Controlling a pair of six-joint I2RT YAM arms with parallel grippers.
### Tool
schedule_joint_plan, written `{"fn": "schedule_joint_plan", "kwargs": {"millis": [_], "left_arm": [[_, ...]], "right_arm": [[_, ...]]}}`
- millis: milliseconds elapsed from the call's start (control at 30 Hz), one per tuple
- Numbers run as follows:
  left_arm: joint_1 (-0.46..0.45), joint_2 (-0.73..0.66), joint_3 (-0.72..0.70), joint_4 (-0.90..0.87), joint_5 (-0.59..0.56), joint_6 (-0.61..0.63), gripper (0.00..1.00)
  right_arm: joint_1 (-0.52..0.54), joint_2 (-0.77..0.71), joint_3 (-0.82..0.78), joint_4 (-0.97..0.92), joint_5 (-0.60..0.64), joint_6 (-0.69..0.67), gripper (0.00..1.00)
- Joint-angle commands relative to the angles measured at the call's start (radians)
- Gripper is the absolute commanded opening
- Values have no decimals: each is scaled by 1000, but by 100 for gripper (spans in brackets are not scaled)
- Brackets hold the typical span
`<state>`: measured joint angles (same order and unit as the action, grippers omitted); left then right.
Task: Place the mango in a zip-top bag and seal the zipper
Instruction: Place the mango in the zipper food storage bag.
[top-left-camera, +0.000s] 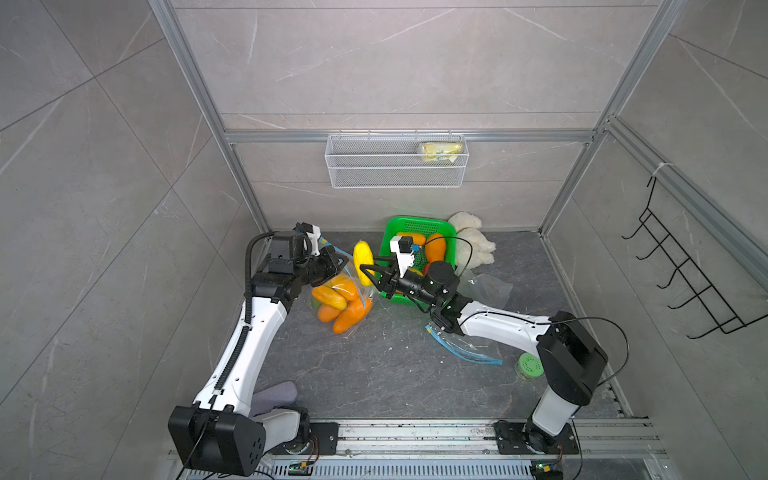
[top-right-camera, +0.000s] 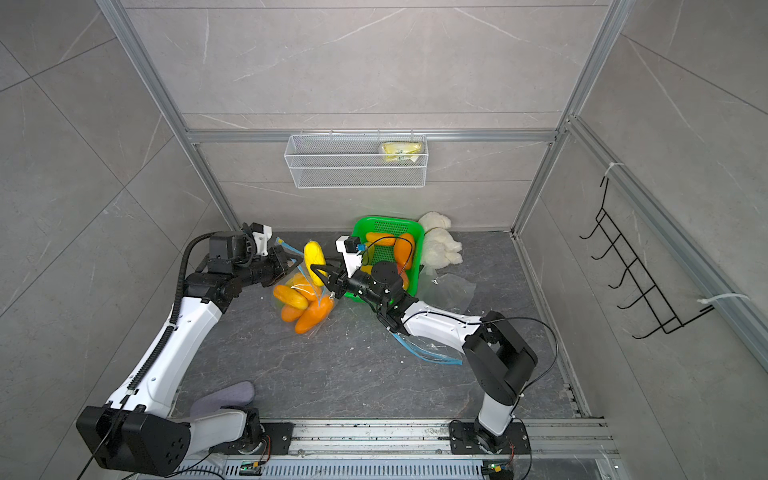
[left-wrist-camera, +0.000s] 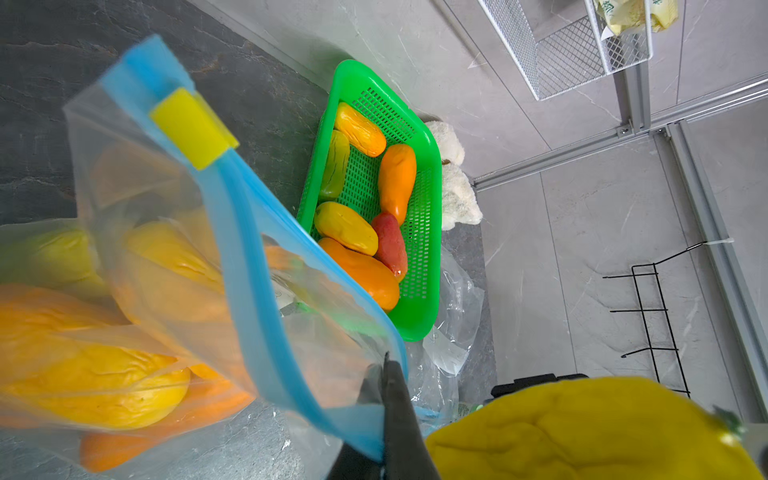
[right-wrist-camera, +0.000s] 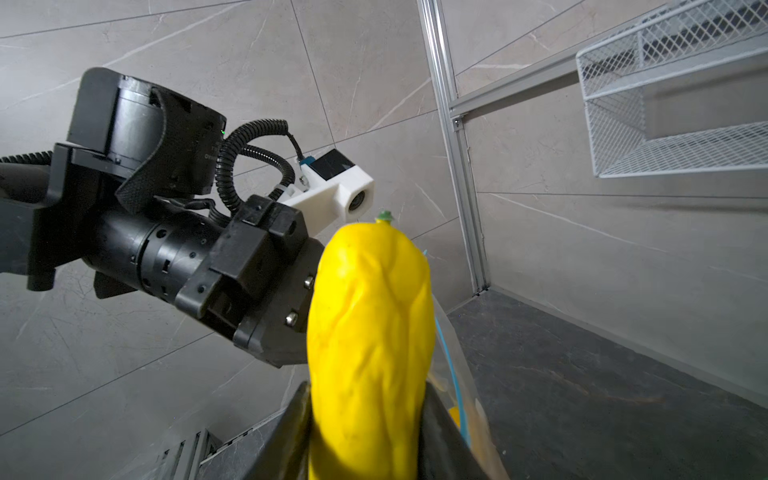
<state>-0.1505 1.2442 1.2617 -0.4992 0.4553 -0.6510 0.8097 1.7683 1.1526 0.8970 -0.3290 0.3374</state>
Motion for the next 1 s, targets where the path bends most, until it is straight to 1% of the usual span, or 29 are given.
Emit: {"fn": "schedule_joint_plan", "kwargs": {"millis": [0, 167, 267, 333, 400, 500, 633, 700, 767, 833, 967], "left_arm": [[5, -10, 43, 24, 30, -8, 0], [5, -24, 41, 26, 37, -13, 0], [5, -34, 44, 13, 31, -13, 0], [5, -38, 50, -4, 31, -6, 0], [6, -47, 46, -14, 25, 0, 0], [6, -52, 47, -21, 20, 1, 0], [6, -55, 51, -21, 20, -2, 0], [6, -54, 57, -23, 25, -1, 0], [6, -52, 66, -28, 24, 0, 0], [6, -54, 72, -30, 24, -1, 0], [6, -64, 73, -37, 16, -1, 0]], "right_arm": [[9, 33, 20, 144, 11, 13, 10], [15, 113, 16, 183, 85, -17, 9], [15, 158, 34, 179, 98, -26, 9], [15, 179, 31, 200, 127, -34, 9], [15, 182, 34, 173, 150, -71, 9], [15, 177, 38, 116, 179, -151, 13], [16, 151, 27, 24, 189, -266, 17], [17, 140, 6, 28, 160, -305, 22], [17, 131, 6, -6, 122, -347, 28], [19, 122, 27, -93, 91, -405, 32], [22, 86, 44, -225, 101, -515, 40]]}}
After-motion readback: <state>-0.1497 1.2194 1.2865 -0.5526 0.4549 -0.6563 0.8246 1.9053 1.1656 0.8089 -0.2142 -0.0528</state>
